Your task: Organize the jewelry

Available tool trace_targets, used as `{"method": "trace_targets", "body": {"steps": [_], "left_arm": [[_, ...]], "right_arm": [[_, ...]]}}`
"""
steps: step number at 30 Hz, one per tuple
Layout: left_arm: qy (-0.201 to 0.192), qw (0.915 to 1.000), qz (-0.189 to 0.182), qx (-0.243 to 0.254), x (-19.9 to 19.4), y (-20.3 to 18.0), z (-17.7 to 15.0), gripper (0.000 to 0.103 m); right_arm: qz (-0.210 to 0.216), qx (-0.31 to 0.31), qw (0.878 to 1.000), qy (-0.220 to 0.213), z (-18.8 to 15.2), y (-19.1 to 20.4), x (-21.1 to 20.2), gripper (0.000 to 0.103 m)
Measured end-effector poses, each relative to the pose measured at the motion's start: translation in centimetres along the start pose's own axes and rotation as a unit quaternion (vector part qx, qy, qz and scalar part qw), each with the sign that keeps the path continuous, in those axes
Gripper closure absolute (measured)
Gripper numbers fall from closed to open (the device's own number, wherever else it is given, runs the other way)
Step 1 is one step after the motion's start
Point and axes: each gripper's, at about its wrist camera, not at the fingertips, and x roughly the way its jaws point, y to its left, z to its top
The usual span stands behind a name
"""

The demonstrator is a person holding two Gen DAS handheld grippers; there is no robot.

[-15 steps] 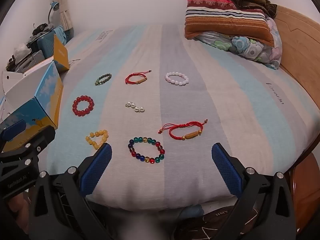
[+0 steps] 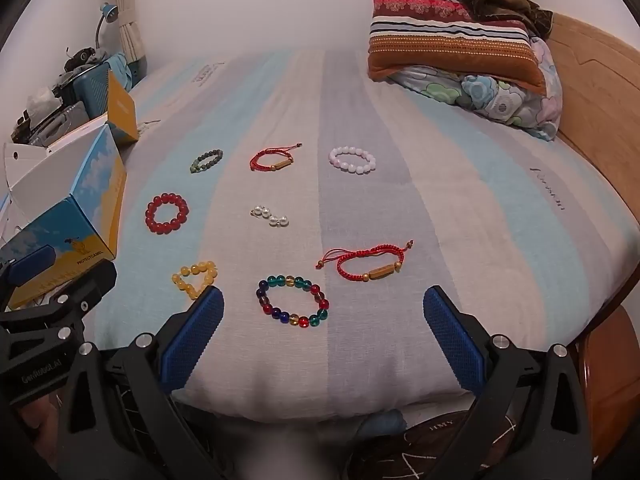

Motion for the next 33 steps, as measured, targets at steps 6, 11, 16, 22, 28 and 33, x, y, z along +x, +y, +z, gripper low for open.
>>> {"method": "trace_targets", "body": {"steps": [6, 11, 16, 22, 28, 33], "left_arm": [[0.005, 0.9999, -0.011, -0.004, -0.02, 0.19, -0.05, 0.006], [0.002, 1.0000, -0.005, -0.002, -0.14, 0.12, -0.14, 0.006], [0.002, 1.0000, -0.002, -0.003, -0.32, 0.10, 0.00, 0.006], [-0.001, 1.0000, -0.001, -0.004, -0.55, -0.04, -0.07, 0.006], [-0.001, 1.0000, 0.002, -0.002, -0.31, -0.06, 0.06, 0.006], [-0.002, 1.0000, 0.003, -0.002, -0.35, -0.07, 0.02, 0.006]], "right_arm": [[-0.002, -0.003, 1.000, 0.000, 0.06, 0.15, -0.12, 0.007], [-0.004, 0.000, 1.000, 0.000, 0.04, 0.07, -0.22, 0.007], [-0.004, 0.002, 1.000, 0.002, 0.09, -0.31, -0.23, 0.007], [-0.004, 0.003, 1.000, 0.001, 0.09, -0.44, -0.22, 0.007], [-0.004, 0.003, 1.000, 0.001, 0.10, -0.49, -0.24, 0.007], [-0.004, 0.003, 1.000, 0.001, 0.08, -0.51, -0.24, 0.007]]}}
